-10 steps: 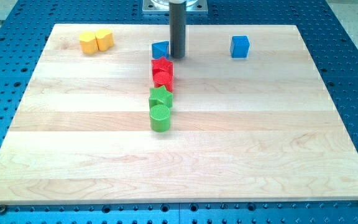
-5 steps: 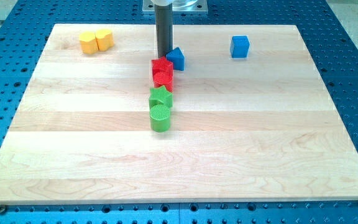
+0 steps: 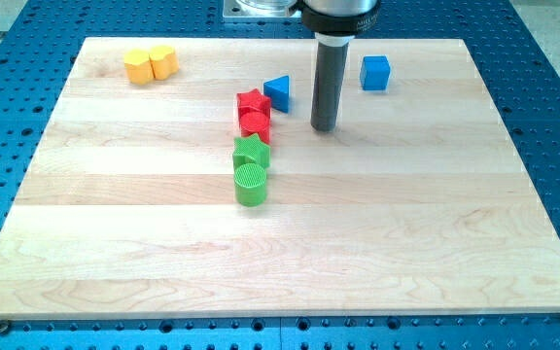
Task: Move the triangle to the top of the red star
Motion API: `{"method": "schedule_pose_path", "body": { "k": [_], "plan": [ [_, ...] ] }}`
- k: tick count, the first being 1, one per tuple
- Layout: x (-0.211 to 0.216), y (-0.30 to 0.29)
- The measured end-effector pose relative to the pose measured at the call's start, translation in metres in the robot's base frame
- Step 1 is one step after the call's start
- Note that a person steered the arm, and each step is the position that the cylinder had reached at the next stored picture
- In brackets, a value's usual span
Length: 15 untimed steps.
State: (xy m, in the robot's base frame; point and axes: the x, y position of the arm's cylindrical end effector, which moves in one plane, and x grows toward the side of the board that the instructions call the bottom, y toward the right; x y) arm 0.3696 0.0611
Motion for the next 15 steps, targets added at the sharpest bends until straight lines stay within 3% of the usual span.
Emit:
{"method": "schedule_pose_path", "body": {
  "k": [10,11,12,13,14,15],
  "plan": [
    [-0.064,-0.057],
    [-0.104,-0.081],
    [-0.092,-0.178],
    [-0.013,-0.243],
    [0.025,-0.300],
    [-0.025,-0.317]
  ]
}}
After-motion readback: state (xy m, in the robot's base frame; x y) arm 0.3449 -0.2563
